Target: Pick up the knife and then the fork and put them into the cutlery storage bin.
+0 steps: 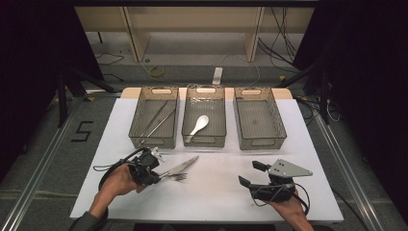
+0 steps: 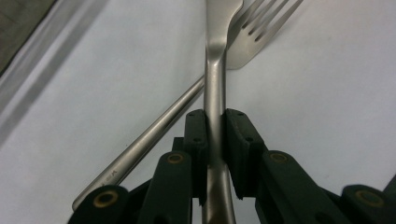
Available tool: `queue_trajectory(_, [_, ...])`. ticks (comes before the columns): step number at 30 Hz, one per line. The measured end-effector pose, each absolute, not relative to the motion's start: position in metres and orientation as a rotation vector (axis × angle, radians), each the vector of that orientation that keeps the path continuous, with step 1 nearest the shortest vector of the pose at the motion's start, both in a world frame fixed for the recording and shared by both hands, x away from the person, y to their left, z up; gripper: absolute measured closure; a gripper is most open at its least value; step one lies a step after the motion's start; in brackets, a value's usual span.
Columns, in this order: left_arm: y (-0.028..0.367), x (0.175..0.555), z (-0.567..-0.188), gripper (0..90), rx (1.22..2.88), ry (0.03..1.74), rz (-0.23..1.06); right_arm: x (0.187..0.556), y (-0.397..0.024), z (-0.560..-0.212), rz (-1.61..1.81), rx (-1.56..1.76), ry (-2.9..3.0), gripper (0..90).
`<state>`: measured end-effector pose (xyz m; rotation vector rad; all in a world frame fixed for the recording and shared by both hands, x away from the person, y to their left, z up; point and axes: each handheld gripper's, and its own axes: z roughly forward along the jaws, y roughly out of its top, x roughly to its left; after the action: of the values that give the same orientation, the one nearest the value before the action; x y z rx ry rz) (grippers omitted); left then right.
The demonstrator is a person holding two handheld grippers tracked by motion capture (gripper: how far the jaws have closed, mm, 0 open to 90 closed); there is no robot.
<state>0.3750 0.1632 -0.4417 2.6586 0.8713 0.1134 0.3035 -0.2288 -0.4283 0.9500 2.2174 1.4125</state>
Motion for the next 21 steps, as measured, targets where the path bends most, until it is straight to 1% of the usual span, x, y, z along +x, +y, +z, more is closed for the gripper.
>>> queue_trajectory(5, [0.158,0.375,-0.436,78.8,2.608,0.876,0.082,0.306,-0.222,-0.427,1.443,0.933,2.238,28.4])
queue_trajectory(9, [0.148,0.373,-0.432,78.8,2.596,0.842,0.074,0.306,-0.21,-0.425,1.445,0.878,2.283,28.4])
queue_trajectory(21, [0.121,0.37,-0.418,78.9,2.619,0.772,0.11,0.313,-0.169,-0.428,1.417,0.733,2.384,28.4])
